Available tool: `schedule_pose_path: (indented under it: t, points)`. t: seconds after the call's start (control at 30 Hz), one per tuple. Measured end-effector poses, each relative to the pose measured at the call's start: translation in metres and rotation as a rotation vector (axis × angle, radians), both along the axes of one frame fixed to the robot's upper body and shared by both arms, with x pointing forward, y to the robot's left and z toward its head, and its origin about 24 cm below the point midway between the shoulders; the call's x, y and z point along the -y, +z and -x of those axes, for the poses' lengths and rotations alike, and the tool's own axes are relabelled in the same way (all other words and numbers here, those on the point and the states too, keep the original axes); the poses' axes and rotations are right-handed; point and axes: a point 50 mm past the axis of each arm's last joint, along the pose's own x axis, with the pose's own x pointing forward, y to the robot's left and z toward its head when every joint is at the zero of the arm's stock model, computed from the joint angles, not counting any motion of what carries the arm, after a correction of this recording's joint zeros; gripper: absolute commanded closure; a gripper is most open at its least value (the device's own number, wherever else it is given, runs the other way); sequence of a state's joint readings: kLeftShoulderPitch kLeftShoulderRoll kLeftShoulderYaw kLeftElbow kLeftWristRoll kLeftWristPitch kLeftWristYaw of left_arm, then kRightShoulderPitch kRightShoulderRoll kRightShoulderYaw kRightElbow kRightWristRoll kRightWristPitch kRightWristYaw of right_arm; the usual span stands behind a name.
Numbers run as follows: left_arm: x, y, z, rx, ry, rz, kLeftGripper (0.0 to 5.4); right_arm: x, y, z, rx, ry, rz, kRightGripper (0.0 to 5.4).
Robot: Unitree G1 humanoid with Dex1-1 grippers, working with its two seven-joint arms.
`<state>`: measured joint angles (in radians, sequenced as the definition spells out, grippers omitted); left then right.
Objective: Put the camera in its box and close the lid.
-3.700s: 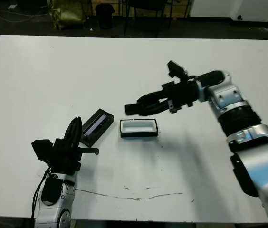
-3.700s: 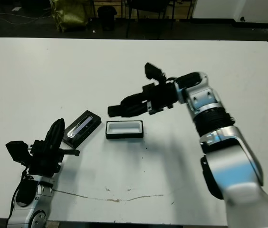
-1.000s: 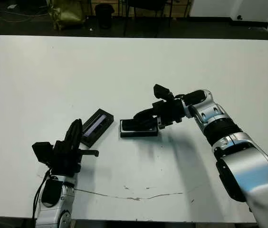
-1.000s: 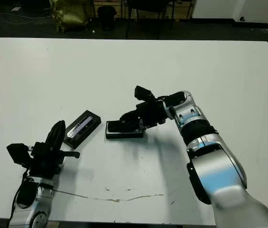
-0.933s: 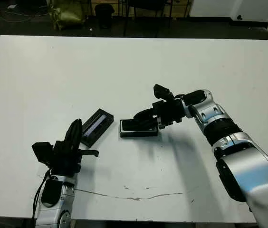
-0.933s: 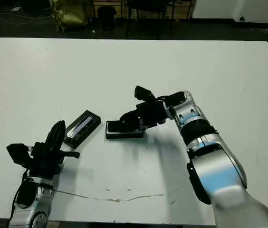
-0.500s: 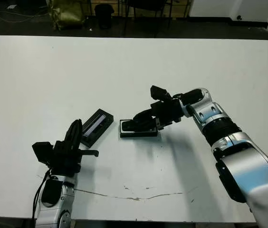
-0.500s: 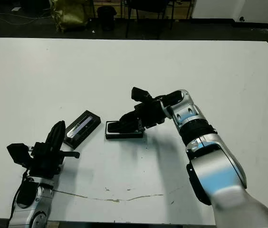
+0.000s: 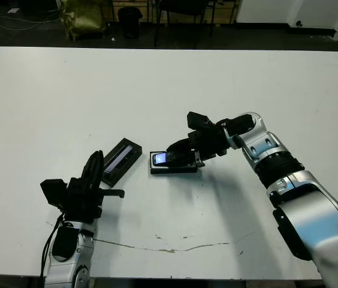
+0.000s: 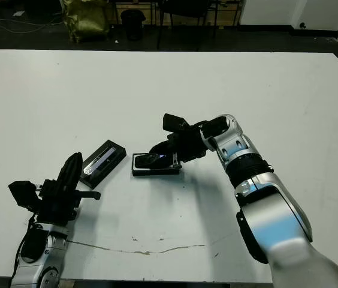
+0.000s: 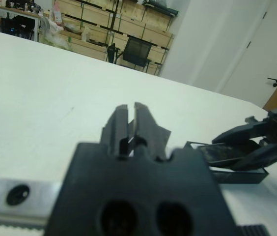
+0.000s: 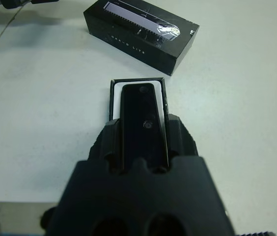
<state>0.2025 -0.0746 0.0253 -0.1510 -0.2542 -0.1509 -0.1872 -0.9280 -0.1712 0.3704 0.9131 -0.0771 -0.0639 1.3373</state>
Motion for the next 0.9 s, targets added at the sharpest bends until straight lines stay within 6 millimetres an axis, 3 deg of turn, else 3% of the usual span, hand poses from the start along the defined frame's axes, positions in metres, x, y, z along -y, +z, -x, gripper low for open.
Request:
schedule_pose_path:
  t: [0.07,0.37,0.77,0.83,0.9]
  points:
    - [0.000,0.000,0.000,0.001,0.000,-0.002,5.40,0.000,-0.001,0.000,0.004,0.006,0.001,4.36]
    - [0.000,-0.002,0.000,-0.005,-0.005,0.003,5.40,-0.008,0.005,-0.001,0.085,0.128,0.057,2.54]
    - [0.000,-0.001,0.000,-0.008,-0.008,0.008,5.40,-0.008,0.012,-0.005,0.129,0.138,0.059,0.36]
    - [0.000,0.000,0.000,-0.007,-0.008,0.009,5.40,-0.006,-0.001,0.002,0.070,0.188,0.112,0.01]
    - [0.000,-0.001,0.000,-0.009,-0.009,0.013,5.40,-0.006,-0.009,0.007,0.029,0.189,0.076,0.01]
